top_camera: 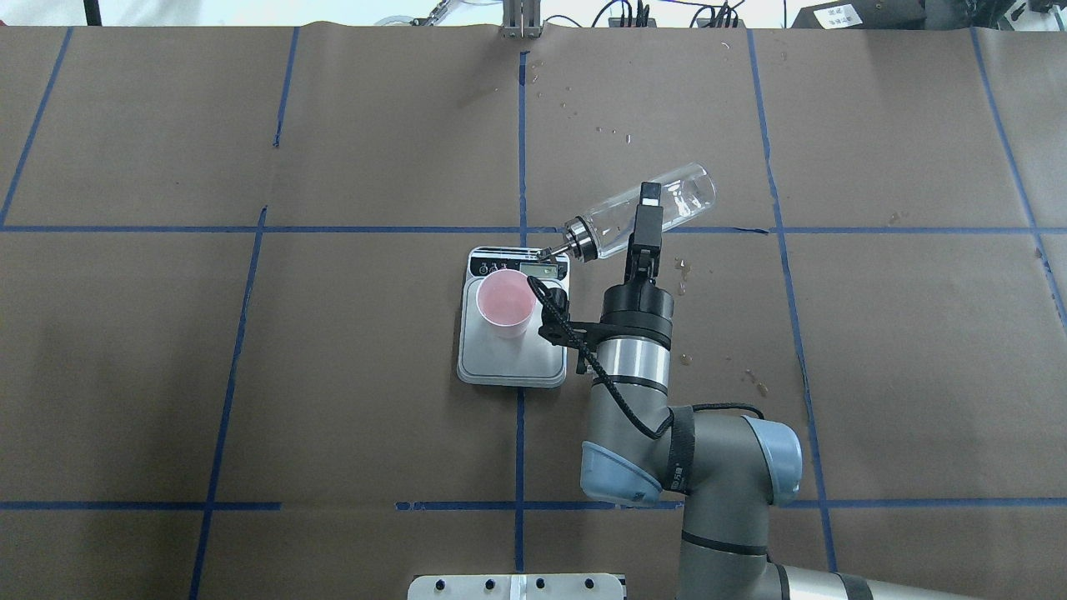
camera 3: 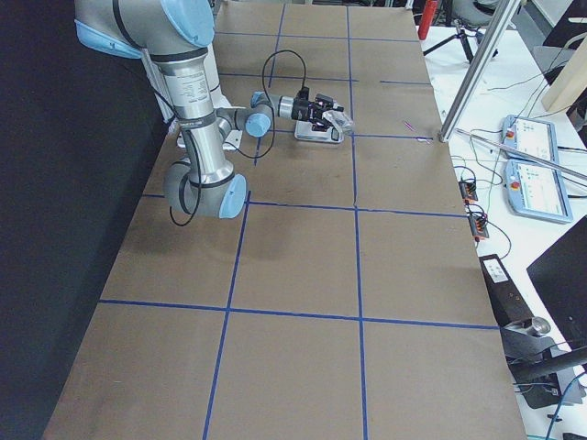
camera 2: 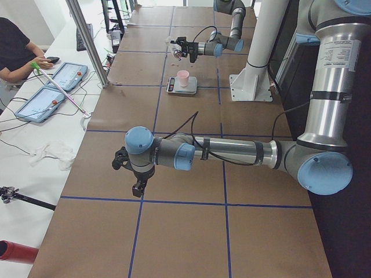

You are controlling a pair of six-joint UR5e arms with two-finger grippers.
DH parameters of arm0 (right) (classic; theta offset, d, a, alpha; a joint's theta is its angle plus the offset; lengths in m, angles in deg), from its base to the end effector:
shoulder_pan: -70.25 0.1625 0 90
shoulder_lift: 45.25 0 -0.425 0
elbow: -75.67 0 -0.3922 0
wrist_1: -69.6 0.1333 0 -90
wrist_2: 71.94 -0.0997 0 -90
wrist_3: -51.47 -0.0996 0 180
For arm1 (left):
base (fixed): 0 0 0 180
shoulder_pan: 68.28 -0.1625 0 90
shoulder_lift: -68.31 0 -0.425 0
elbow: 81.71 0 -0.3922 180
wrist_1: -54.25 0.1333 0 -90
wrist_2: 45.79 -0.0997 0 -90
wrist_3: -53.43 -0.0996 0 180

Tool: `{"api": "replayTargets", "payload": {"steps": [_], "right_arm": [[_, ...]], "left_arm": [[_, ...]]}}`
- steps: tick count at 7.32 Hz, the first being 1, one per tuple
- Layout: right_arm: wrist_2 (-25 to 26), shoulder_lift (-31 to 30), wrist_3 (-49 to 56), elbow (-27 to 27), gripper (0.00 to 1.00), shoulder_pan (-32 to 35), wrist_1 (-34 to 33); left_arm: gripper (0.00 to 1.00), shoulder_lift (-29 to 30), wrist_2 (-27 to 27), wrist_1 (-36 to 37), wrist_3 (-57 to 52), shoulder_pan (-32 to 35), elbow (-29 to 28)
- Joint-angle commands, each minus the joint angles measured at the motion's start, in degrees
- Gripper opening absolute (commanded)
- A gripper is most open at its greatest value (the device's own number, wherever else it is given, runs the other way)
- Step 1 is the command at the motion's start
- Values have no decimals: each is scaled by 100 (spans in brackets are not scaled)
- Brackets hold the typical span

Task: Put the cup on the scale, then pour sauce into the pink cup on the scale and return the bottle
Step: 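Tilt the bottle spout down into the pink cup with the right gripper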

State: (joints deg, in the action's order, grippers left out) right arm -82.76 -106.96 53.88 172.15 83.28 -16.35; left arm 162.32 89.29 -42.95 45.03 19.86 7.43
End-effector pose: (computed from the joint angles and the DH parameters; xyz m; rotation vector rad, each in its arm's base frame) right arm -0.5451 -0.3634 0.2651 1.2676 0.7213 -0.6724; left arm -0.0455 -0.5338 0.6162 0.2162 0.7754 0.2404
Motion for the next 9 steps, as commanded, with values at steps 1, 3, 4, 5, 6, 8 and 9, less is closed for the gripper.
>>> {"api": "replayTargets", "payload": {"steps": [1,3,4,5,6,8,9], "right_arm": [[201,54,538,-50,0,-2,-1],[369,124,1039,-50,0,-2,-1],[466,125,1207,-50,0,-2,-1],[528,133,1417,-50,0,-2,-1],[685,133,1811,-50,0,-2,-1],[809,142,2157,-50,0,-2,8],[879,151,2471,-50,0,-2,-1]], "left_arm": [[100,4,0,-10,-4,1,-46],[100,47,0,-377,-4,1,-351],[100,48,0,-492,5,1,-414],[100,56,0,-493,5,1,-415],[100,56,0,-493,5,-8,-415],[100,126,0,-493,14,1,-484],[100,135,0,-493,14,-8,-494]]}}
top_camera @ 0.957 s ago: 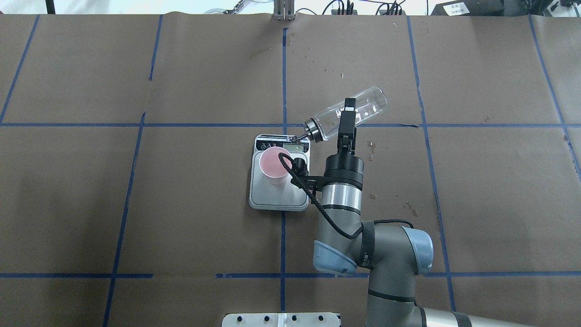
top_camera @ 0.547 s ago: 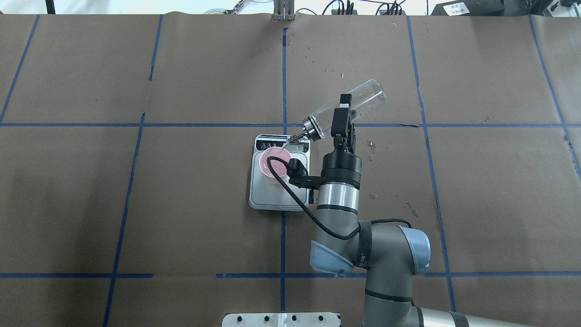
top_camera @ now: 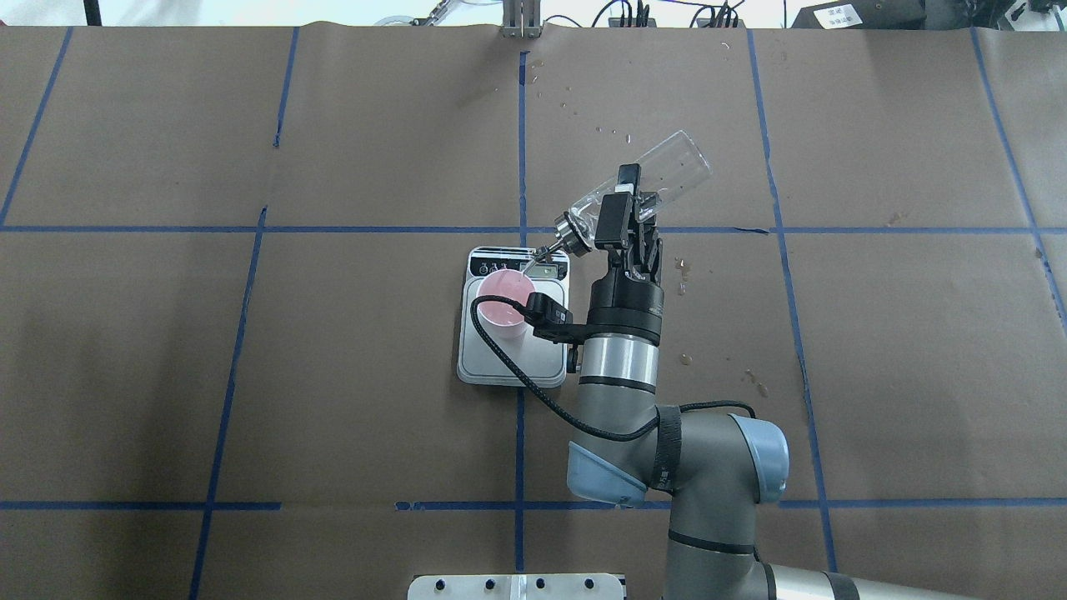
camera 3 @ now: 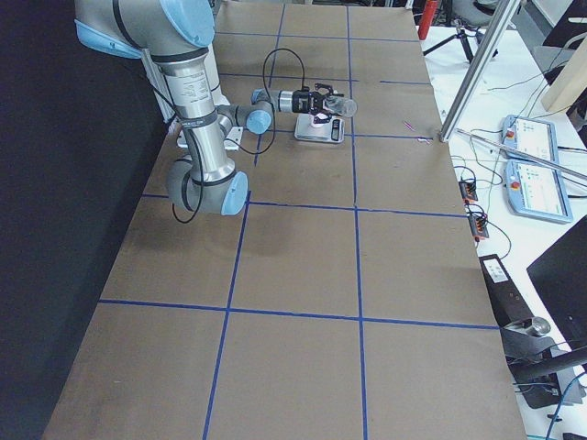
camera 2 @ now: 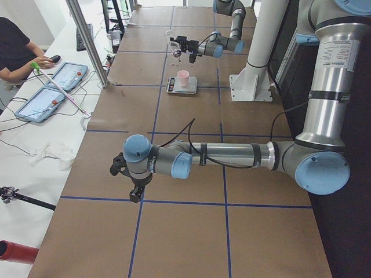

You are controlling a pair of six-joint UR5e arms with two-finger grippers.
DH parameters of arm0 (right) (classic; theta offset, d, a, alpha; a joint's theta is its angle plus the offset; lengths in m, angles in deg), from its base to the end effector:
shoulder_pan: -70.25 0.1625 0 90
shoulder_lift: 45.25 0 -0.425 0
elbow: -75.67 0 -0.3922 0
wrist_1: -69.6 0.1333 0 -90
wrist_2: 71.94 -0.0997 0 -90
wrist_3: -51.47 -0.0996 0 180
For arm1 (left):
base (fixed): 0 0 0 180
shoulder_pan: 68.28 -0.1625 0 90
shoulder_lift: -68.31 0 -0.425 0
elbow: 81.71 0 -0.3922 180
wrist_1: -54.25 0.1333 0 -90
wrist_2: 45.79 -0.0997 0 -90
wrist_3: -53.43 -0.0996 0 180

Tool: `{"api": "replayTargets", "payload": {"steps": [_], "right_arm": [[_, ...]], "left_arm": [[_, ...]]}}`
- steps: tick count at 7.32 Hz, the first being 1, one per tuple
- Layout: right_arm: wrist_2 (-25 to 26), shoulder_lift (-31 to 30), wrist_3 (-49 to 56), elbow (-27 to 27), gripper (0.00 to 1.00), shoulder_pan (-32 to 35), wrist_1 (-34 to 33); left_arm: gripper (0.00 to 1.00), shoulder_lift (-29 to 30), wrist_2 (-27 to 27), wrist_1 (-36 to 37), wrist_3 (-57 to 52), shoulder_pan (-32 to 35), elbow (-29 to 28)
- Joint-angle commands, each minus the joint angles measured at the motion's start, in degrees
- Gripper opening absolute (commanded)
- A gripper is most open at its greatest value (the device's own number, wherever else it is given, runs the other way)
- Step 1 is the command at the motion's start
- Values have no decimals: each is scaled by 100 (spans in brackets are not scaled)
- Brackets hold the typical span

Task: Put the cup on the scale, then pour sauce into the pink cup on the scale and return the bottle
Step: 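Tilt the bottle spout down into the pink cup with the right gripper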

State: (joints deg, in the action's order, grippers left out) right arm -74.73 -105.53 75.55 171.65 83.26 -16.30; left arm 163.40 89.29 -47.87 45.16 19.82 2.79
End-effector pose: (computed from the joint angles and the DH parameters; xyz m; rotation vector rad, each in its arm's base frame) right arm -0.5409 -0.3639 0.2426 1.1746 1.0852 -0.8677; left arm -0.0448 -0.5436 0.6373 0.2376 0.7739 0.2481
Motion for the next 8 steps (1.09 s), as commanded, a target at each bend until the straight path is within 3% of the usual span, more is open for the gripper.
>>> {"api": "replayTargets", "payload": {"steps": [1,4,8], "right_arm": [[103,86,542,9,0,0,-6],[112,192,975,35,0,9,46],[34,123,502,0,0,-17,291]], "left_arm": [[100,54,0,17,1,-3,-30],[100,63,0,8,1,5,-30],[100,72,0,17,1,5,-21]]}}
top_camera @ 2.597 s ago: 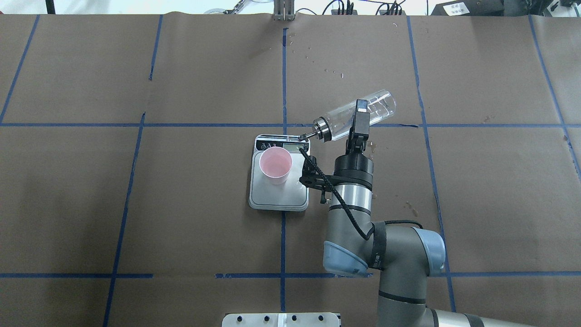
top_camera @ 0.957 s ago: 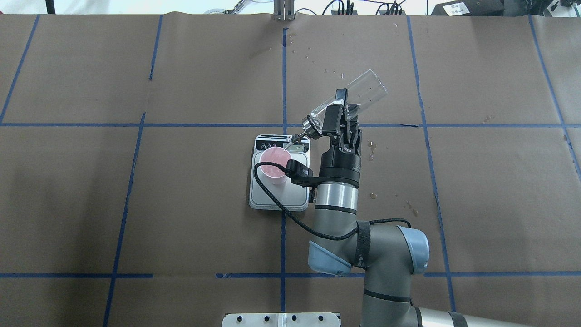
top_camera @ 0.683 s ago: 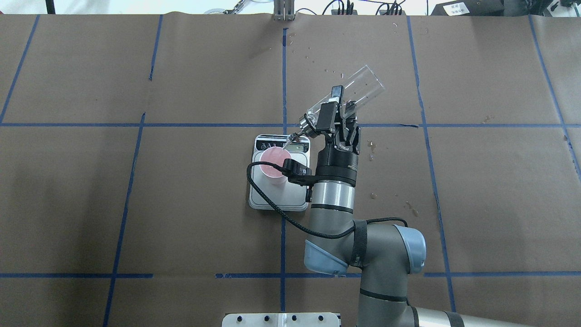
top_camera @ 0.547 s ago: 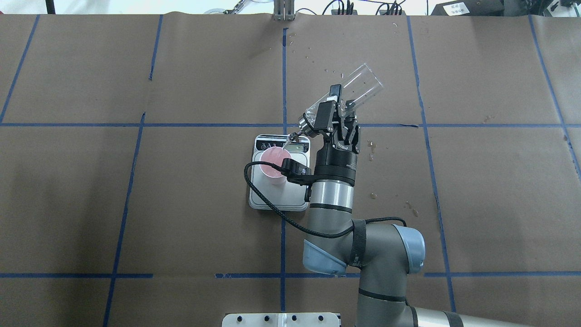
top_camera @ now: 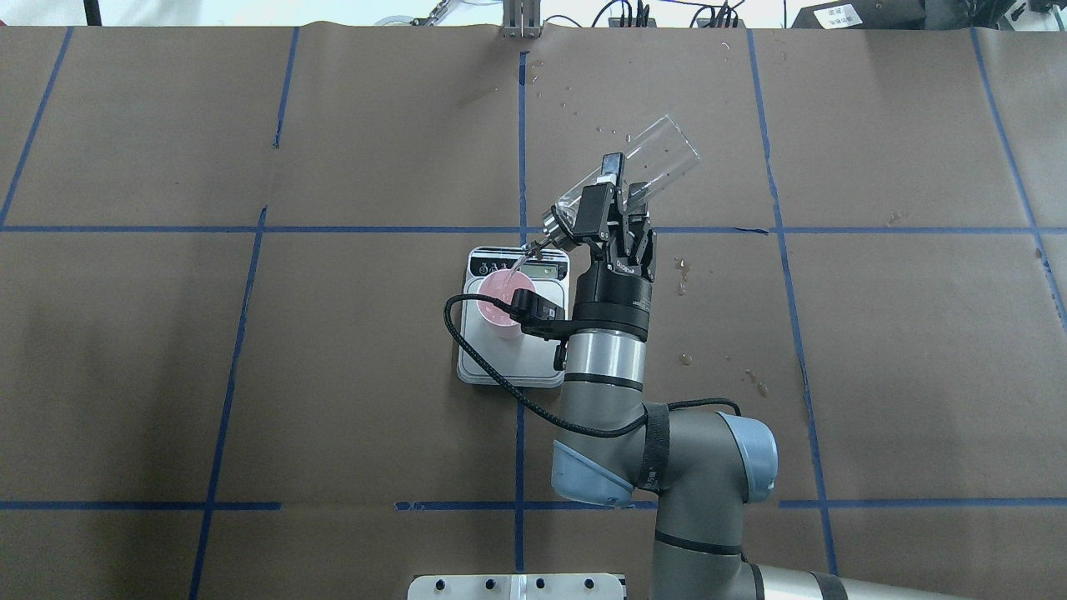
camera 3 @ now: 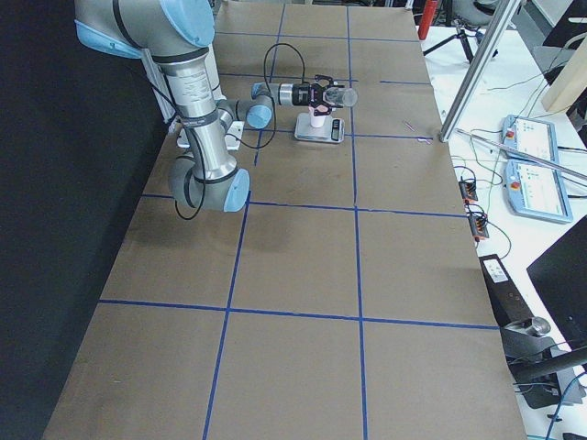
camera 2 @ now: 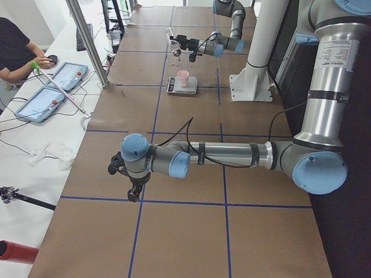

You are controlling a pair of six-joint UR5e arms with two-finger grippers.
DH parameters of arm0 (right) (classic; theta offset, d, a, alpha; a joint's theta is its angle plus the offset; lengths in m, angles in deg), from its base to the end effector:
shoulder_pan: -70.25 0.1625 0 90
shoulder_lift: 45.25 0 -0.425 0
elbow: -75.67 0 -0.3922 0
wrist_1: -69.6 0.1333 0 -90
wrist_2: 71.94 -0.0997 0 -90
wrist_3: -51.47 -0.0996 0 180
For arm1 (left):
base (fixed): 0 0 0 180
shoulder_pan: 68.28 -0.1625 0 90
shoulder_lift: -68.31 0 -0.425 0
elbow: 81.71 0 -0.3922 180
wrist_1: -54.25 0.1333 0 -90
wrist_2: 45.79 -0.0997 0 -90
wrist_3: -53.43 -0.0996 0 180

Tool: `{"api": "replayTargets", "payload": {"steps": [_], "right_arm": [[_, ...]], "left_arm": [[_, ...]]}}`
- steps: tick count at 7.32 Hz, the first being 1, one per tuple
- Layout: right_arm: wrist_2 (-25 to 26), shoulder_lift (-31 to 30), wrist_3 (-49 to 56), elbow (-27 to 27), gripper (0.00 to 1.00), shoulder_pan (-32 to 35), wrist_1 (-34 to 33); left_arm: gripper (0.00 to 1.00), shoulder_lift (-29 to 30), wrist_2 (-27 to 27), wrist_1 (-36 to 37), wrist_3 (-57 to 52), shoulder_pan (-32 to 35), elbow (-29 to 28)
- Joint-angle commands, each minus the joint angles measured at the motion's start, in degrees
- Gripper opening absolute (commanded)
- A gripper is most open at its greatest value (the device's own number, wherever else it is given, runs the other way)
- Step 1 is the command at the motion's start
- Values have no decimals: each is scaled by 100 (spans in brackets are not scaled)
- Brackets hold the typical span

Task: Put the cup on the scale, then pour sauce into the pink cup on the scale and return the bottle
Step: 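Tilt the bottle spout down into the pink cup with the right gripper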

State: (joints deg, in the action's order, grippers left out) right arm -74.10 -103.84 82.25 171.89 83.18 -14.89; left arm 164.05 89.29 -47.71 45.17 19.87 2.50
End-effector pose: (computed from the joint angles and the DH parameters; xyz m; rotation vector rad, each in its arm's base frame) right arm -0.5399 -0.3628 0.2203 1.1520 1.1335 -0.9068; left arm -0.0451 -0.5485 0.6340 0.2411 0.7736 0.2485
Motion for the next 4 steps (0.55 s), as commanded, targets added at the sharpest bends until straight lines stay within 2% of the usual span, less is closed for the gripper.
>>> {"api": "replayTargets", "payload": {"steps": [1,4], "right_arm": [[-39,-73,-177,-33,0,-18,378],[-258,-178,-938,-129,0,-35,644]], "left_arm": [[100,41,0,9,9,0,-1],[100,68,-9,27,17,0,-1]]}}
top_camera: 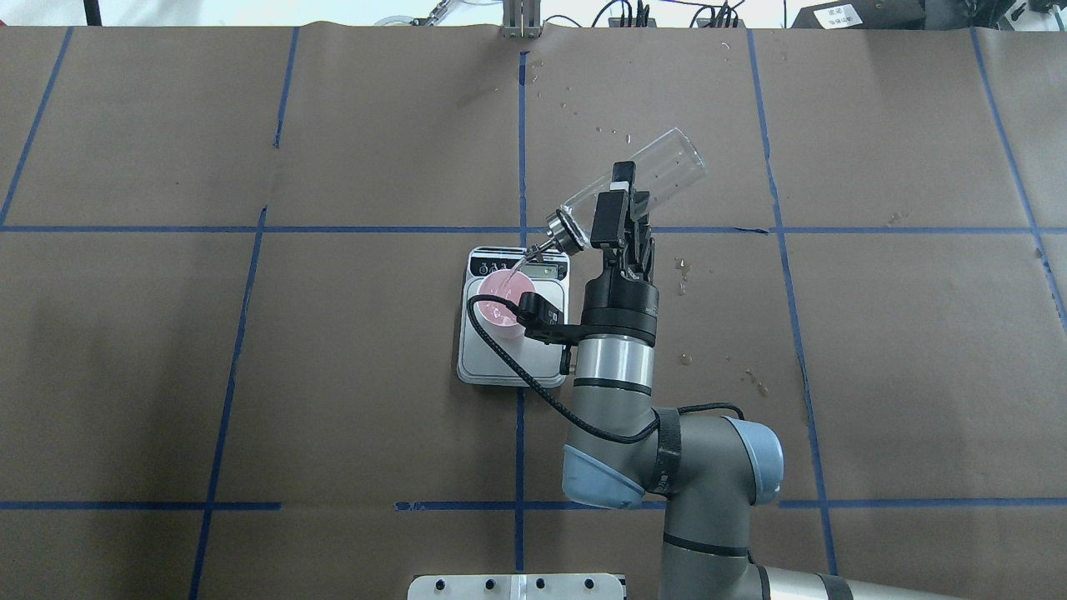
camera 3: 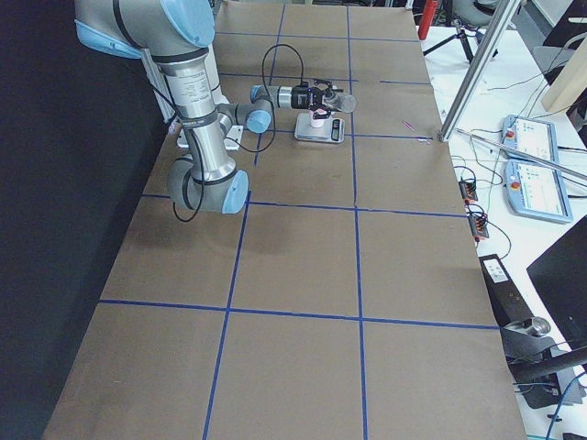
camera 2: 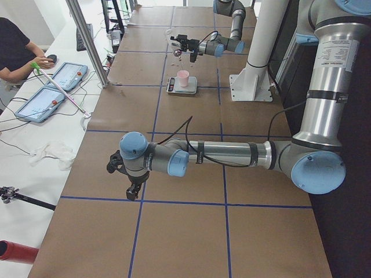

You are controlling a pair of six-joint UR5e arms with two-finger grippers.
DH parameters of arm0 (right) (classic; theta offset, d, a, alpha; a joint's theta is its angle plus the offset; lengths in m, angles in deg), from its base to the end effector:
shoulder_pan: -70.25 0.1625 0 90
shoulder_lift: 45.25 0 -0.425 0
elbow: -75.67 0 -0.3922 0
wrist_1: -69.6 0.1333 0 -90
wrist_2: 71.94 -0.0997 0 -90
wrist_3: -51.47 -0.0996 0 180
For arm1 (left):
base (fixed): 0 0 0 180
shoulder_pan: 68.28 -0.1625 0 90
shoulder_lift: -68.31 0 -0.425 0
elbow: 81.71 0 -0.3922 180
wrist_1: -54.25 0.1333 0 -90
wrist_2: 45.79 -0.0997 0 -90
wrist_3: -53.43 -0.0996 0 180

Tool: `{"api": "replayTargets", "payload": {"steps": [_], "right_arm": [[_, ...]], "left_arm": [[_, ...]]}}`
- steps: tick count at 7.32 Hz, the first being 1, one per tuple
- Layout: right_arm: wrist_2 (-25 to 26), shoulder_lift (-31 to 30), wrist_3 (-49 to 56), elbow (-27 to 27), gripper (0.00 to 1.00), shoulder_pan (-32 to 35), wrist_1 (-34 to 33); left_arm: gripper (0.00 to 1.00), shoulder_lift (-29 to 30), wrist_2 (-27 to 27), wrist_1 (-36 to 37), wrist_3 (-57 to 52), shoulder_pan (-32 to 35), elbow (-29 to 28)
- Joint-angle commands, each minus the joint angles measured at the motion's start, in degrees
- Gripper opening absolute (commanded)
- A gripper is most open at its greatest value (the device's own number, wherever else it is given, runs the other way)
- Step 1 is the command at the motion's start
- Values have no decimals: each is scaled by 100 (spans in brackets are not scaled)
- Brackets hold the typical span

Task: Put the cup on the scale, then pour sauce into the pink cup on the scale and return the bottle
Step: 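Tilt the bottle spout down into the pink cup with the right gripper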

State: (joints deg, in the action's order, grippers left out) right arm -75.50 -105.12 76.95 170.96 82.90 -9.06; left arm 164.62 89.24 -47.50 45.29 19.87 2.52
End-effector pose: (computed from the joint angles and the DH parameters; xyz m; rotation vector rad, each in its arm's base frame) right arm -0.5401 -0.3597 0.2344 1.2253 1.0051 -0.8094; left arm -0.0450 -0.5530 0.6288 0.2466 0.7724 0.2490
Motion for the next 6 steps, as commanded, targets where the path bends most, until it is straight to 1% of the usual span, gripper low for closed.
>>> {"api": "replayTargets", "payload": {"steps": [1,4,6], "right_arm": [[-162,-68,-630,-37,0,-8,61],[-312,-86,-1211,-37,0,-8,61],[-461,-190,-1824,-11,0,-34,70]], "left_arm": [[100,19,-3,6,5,0,-3],[100,28,-3,15,5,-9,-3],[100,28,-3,15,5,0,5]]}}
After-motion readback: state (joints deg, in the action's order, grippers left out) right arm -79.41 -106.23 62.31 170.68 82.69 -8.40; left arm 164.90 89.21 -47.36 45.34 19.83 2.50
